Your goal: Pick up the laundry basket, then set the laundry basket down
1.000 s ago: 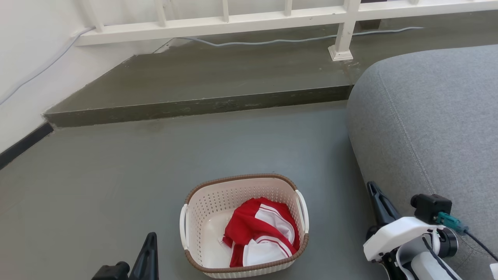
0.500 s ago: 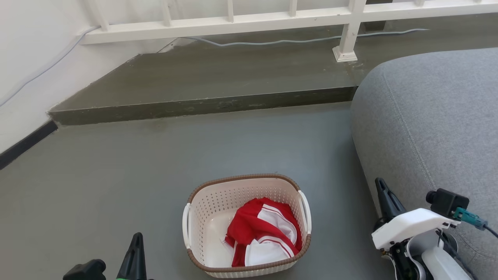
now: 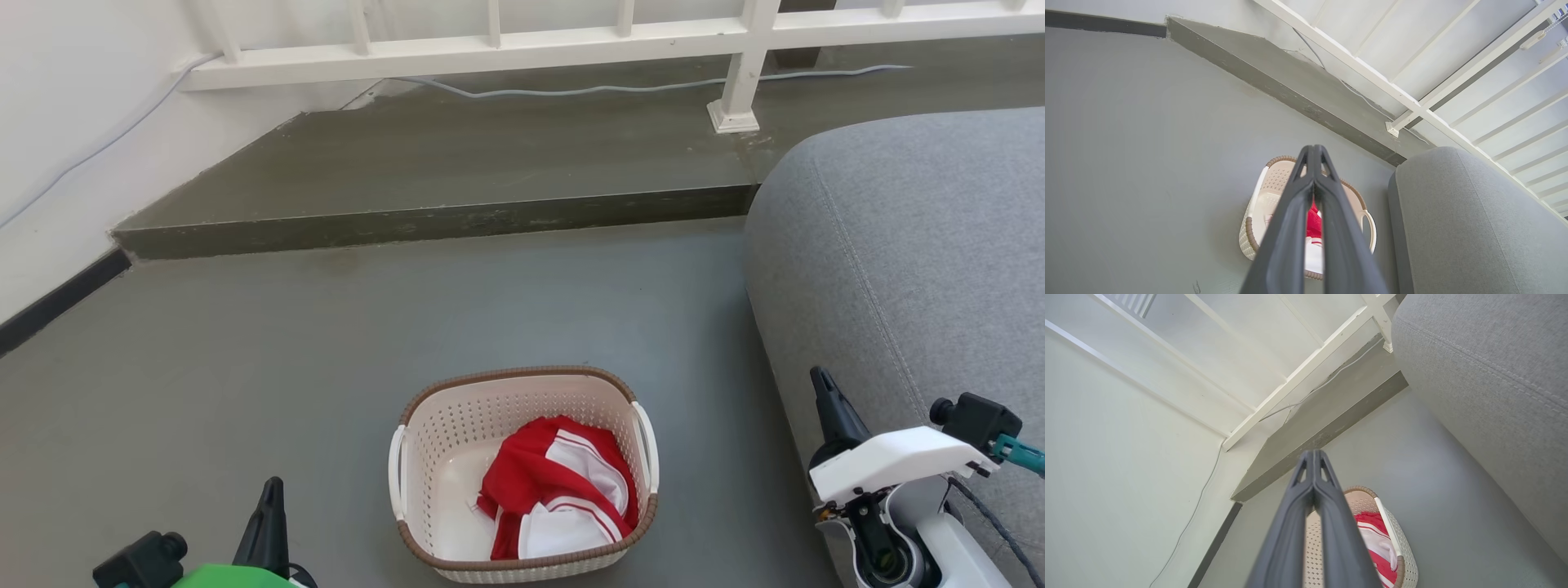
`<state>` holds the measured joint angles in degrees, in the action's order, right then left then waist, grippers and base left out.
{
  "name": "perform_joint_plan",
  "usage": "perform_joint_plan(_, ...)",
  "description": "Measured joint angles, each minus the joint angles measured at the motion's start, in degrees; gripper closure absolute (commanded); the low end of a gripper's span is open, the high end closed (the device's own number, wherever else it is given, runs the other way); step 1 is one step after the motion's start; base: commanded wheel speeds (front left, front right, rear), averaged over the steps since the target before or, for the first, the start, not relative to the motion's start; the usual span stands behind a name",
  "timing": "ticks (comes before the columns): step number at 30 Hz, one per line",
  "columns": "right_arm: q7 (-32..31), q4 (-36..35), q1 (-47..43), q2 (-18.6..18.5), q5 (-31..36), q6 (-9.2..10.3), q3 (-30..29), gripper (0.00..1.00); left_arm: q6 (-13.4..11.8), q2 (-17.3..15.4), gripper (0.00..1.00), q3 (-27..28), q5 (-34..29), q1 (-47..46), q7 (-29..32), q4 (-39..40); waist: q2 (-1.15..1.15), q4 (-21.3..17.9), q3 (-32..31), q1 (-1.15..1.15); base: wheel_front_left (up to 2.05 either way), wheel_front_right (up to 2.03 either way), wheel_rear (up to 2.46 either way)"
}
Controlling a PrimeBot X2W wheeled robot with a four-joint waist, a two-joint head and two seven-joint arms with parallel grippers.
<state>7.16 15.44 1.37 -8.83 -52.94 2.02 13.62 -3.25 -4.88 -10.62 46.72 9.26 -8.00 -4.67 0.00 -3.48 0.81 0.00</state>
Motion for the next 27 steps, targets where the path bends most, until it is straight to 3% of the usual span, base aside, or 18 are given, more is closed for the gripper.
perform_joint_plan(27,-4.97,-0.09,0.48,1.81,-18.35,-3.54,-8.03,1.00,3.78,-0.96,1.00,3.58,22.61,-4.66,3.94,-3.68,0.00,1.55,-0.26,0.00,0.00,0.00,0.00)
